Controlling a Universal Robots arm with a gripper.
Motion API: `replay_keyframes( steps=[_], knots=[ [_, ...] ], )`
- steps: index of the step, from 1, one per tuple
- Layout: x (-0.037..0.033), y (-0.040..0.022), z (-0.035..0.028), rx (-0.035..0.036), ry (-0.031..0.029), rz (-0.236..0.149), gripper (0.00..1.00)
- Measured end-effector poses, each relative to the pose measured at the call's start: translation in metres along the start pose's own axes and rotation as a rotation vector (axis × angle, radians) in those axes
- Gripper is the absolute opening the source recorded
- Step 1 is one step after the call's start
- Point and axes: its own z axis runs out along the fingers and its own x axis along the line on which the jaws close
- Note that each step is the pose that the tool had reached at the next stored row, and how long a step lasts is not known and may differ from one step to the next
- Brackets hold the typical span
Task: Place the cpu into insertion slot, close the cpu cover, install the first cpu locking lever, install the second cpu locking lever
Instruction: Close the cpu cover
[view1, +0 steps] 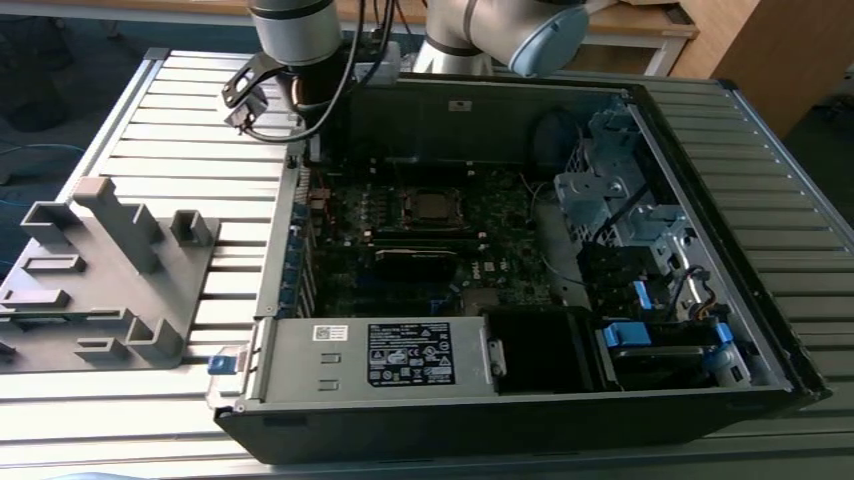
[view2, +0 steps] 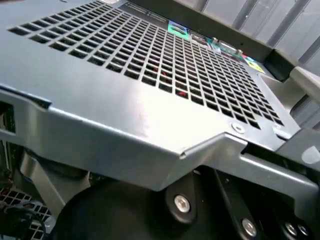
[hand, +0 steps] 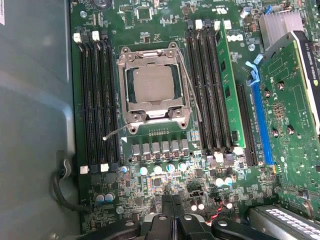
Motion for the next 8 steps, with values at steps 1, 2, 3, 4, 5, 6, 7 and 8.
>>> replay_keyframes(
  steps=[1, 2, 3, 4, 5, 6, 7, 8],
  knots=[
    [-0.0004, -0.0031, -0.0004, -0.0017, 0.0002, 0.000, 0.11],
    [-0.0008, -0.0064, -0.0008, -0.0031, 0.0003, 0.000, 0.11],
    [-0.0013, -0.0099, -0.0013, -0.0049, 0.0005, 0.001, 0.11],
    [-0.0017, -0.0130, -0.0017, -0.0066, 0.0007, 0.001, 0.11],
    [-0.0021, -0.0162, -0.0021, -0.0082, 0.0009, 0.001, 0.11],
    [-0.0025, -0.0195, -0.0025, -0.0098, 0.0010, 0.001, 0.11],
    [-0.0029, -0.0228, -0.0029, -0.0115, 0.0013, 0.001, 0.11],
    [-0.0033, -0.0259, -0.0033, -0.0131, 0.0014, 0.002, 0.11]
  ],
)
